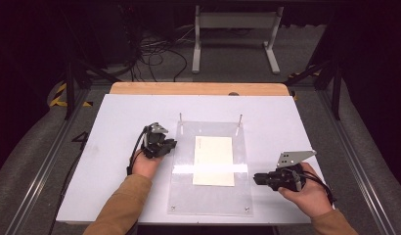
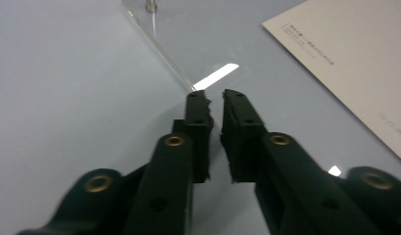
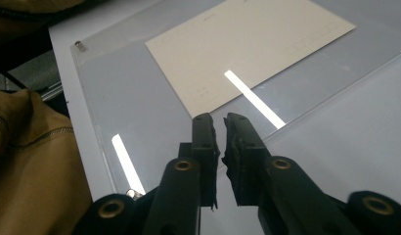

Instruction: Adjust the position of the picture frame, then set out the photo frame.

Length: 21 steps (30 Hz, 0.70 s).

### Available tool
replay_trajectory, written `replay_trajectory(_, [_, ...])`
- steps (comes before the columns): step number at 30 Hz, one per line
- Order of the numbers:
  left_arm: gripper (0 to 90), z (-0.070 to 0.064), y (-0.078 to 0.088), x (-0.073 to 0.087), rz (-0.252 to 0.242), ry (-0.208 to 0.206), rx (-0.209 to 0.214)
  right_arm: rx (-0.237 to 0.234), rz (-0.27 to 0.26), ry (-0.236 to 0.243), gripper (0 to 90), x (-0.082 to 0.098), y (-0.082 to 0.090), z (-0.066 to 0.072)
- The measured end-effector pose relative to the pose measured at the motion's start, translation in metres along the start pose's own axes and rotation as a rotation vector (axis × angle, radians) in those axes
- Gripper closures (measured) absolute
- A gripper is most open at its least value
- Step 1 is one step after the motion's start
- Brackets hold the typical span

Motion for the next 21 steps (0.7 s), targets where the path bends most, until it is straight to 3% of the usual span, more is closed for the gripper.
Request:
replay_trajectory(1, [69.2, -0.004, 0.005, 0.0, -0.011, 0.024, 0.029, 0.004, -0.011, -0.001, 80.4, 0.0, 0.001, -0.001])
replay_trajectory(2, [67.2, -0.006, 0.008, 0.0, -0.018, 0.017, 0.04, 0.014, -0.024, 0.0, 79.8, -0.001, 0.003, -0.004])
replay_trajectory(4, [61.0, -0.013, 0.018, -0.002, -0.043, -0.003, 0.065, 0.026, -0.046, 0.005, 76.9, -0.002, 0.005, -0.007])
replay_trajectory(9, [55.1, -0.031, 0.038, -0.001, -0.079, -0.079, 0.109, 0.037, -0.117, 0.025, 75.2, -0.007, 0.006, -0.015])
replay_trajectory(15, [51.0, -0.043, 0.059, -0.001, -0.121, -0.123, 0.139, 0.077, -0.193, 0.006, 66.8, -0.013, 0.003, -0.028])
replay_trajectory(21, [47.0, -0.044, 0.077, 0.002, -0.139, -0.12, 0.154, 0.132, -0.222, -0.007, 64.5, -0.016, -0.006, -0.046])
Point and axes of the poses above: each handheld gripper's, and its own axes: y roughly backward along the jaws, x roughly out of its underside, z roughly to its left, the point moved 7 cm from there along -y, roughly forward along the jaws, and after that the axes turned 5 degrees about -z, right-handed, at the moved point
